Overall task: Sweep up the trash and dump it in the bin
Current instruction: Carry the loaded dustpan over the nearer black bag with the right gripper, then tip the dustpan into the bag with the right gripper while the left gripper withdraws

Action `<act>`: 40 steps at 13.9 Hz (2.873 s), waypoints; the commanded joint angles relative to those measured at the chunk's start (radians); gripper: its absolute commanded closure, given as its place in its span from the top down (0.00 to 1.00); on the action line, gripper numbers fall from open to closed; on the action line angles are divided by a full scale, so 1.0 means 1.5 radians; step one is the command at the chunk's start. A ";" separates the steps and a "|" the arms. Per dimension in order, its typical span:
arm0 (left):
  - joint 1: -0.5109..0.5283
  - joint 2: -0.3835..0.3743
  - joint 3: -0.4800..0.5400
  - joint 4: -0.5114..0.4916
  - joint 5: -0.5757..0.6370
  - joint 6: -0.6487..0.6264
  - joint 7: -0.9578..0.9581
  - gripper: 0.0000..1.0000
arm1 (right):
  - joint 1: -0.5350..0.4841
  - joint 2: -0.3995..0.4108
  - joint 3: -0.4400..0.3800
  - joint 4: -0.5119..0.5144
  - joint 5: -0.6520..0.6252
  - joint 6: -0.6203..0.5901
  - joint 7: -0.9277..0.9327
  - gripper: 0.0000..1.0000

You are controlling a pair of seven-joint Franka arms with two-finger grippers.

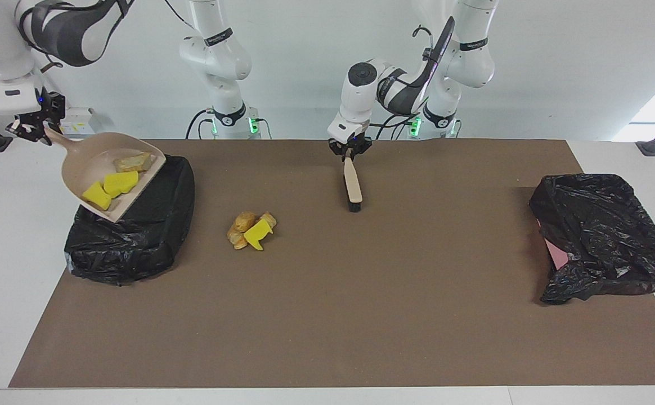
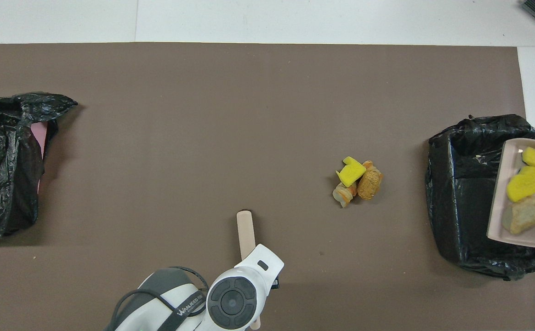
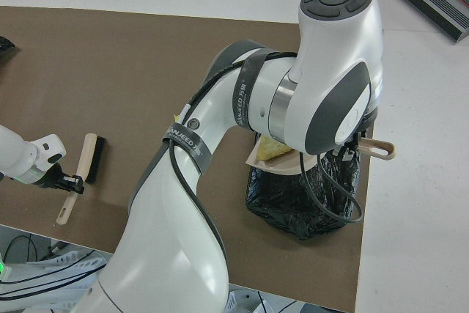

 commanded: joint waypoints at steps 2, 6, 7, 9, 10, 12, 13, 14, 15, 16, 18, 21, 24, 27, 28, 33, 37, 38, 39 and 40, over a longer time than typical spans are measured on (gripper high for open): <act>0.009 -0.020 0.013 -0.001 0.026 0.004 -0.015 1.00 | 0.026 -0.072 0.016 -0.124 -0.098 0.048 -0.038 0.00; 0.102 -0.008 0.013 0.045 0.052 -0.018 -0.008 1.00 | 0.084 -0.092 0.015 -0.154 -0.183 0.048 -0.074 0.00; 0.137 -0.008 0.012 0.055 0.089 -0.018 -0.008 1.00 | 0.082 -0.092 0.015 -0.156 -0.198 0.065 -0.099 0.00; 0.185 -0.008 0.013 0.081 0.122 -0.026 0.008 1.00 | 0.076 -0.092 0.014 -0.161 -0.218 0.112 -0.124 0.00; 0.211 -0.006 0.013 0.099 0.125 -0.029 0.057 1.00 | 0.077 -0.092 0.014 -0.162 -0.236 0.115 -0.124 0.00; 0.281 -0.002 0.016 0.133 0.125 -0.041 0.210 1.00 | 0.084 -0.092 0.014 -0.162 -0.275 0.116 -0.127 0.00; 0.314 0.000 0.016 0.156 0.125 -0.064 0.290 1.00 | 0.084 -0.092 0.015 -0.162 -0.291 0.112 -0.126 0.00; 0.334 0.004 0.016 0.179 0.125 -0.086 0.348 1.00 | 0.083 -0.092 0.014 -0.162 -0.295 0.117 -0.128 0.00; 0.353 0.005 0.016 0.198 0.125 -0.104 0.381 1.00 | 0.080 -0.092 0.014 -0.162 -0.317 0.117 -0.134 0.00; 0.378 0.006 0.016 0.218 0.125 -0.117 0.400 1.00 | 0.081 -0.094 0.014 -0.161 -0.343 0.114 -0.142 0.00; 0.420 0.022 0.016 0.269 0.124 -0.159 0.466 1.00 | 0.084 -0.095 0.014 -0.161 -0.352 0.117 -0.170 0.00; 0.483 0.039 0.016 0.340 0.123 -0.231 0.539 1.00 | 0.088 -0.105 0.023 -0.169 -0.395 0.110 -0.169 0.00; 0.554 0.040 0.016 0.368 0.110 -0.267 0.598 1.00 | 0.130 -0.146 0.025 -0.213 -0.469 0.102 -0.127 0.00; 0.578 0.041 0.018 0.427 0.112 -0.346 0.598 1.00 | 0.144 -0.167 0.028 -0.233 -0.489 0.048 -0.019 0.00; 0.579 0.042 0.018 0.444 0.115 -0.371 0.596 1.00 | 0.164 -0.189 0.034 -0.255 -0.513 0.044 -0.007 0.00; 0.604 0.042 0.018 0.546 0.113 -0.511 0.595 1.00 | 0.177 -0.224 0.039 -0.295 -0.538 0.026 0.111 0.00; 0.599 0.033 0.018 0.538 0.116 -0.519 0.576 1.00 | 0.233 -0.226 0.047 -0.243 -0.468 -0.098 0.204 0.00; 0.598 0.032 0.018 0.538 0.115 -0.522 0.576 1.00 | 0.243 -0.226 0.052 -0.212 -0.423 -0.134 0.205 0.00; 0.597 0.032 0.018 0.538 0.115 -0.523 0.576 1.00 | 0.248 -0.227 0.069 -0.182 -0.384 -0.173 0.206 0.00; 0.596 0.032 0.018 0.537 0.115 -0.522 0.576 1.00 | 0.248 -0.228 0.081 -0.152 -0.325 -0.198 0.219 0.00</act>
